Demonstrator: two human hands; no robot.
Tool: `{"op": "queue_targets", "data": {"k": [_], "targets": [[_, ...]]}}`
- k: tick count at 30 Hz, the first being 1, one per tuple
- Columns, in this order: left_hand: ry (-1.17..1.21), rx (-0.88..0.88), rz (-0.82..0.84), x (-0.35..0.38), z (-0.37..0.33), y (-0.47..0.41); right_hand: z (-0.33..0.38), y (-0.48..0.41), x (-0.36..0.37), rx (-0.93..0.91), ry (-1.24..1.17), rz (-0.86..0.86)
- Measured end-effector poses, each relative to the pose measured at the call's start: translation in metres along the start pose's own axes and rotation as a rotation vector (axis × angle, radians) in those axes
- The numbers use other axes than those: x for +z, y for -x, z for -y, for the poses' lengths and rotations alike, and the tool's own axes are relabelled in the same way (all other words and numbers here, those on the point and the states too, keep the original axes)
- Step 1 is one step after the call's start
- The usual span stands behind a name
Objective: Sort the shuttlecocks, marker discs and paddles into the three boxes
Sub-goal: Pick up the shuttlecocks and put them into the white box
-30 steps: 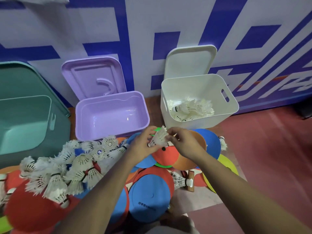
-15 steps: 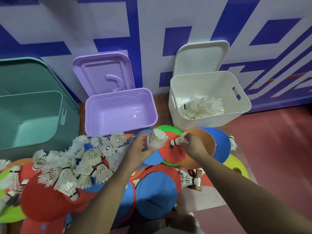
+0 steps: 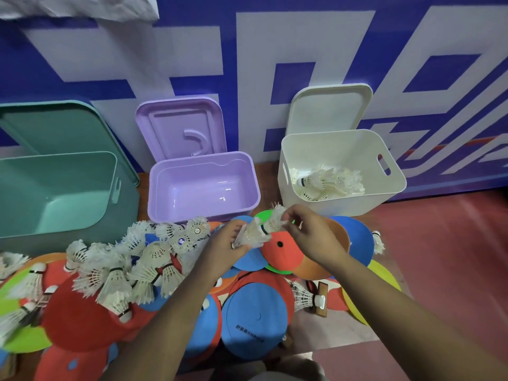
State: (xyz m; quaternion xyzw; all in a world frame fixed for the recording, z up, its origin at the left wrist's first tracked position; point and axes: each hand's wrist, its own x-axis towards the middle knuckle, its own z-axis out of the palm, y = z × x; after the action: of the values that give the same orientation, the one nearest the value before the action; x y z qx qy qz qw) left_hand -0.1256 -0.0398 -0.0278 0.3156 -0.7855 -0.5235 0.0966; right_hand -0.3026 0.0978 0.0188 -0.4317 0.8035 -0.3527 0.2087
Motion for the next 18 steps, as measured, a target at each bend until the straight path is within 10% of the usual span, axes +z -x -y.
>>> {"op": "queue_targets", "data": {"k": [12, 18], "targets": [[0.471, -0.148, -0.230, -0.076, 0.024, 0.042, 0.067, -0.020, 0.054, -0.020, -0.319, -0.040], [0.490, -0.190, -0.413, -0.111, 0.038, 0.069, 0.044, -0.015, 0.118, -0.113, 0.184, 0.381]]}}
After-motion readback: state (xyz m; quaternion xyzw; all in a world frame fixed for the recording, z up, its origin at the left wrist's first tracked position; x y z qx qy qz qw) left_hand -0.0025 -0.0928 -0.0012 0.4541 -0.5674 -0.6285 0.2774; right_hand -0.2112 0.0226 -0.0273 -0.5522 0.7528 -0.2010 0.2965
